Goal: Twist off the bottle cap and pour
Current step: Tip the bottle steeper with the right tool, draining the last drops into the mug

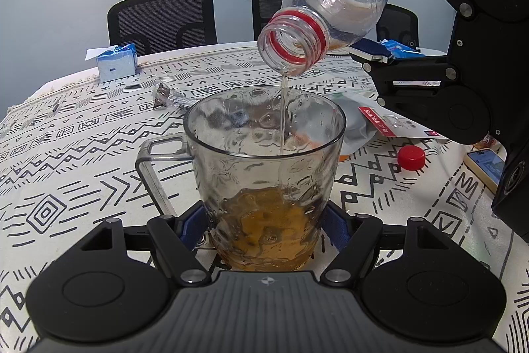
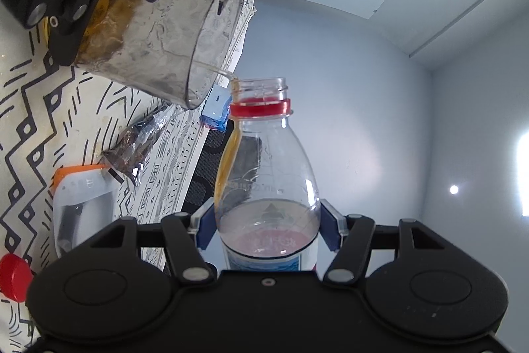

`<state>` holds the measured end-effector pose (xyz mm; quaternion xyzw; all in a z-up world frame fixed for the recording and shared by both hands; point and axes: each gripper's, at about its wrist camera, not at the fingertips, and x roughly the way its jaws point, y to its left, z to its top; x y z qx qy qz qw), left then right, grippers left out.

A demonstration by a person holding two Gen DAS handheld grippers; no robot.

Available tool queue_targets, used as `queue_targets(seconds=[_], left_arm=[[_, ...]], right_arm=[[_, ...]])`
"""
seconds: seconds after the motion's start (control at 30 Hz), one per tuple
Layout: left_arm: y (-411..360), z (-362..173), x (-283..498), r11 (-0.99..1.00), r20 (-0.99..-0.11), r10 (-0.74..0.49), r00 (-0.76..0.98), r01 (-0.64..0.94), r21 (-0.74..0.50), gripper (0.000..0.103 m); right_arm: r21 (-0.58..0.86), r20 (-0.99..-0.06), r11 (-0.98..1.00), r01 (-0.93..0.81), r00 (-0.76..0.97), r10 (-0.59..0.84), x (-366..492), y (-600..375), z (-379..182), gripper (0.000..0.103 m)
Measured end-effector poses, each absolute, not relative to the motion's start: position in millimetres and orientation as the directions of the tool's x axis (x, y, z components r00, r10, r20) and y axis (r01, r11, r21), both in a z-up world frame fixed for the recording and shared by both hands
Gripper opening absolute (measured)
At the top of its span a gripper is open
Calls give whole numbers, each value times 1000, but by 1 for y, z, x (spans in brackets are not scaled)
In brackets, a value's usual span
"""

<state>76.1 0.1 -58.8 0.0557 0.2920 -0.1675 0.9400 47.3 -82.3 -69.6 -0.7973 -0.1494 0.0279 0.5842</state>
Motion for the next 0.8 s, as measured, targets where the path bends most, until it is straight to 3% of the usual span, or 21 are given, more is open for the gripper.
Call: queue_targets(seconds=[0.8], left_arm=[[0,-59,76,938,-568,-283,773,348,6,71]], right_arm=[[-888,134,-384,253,941,310,44,-81,-81,65]])
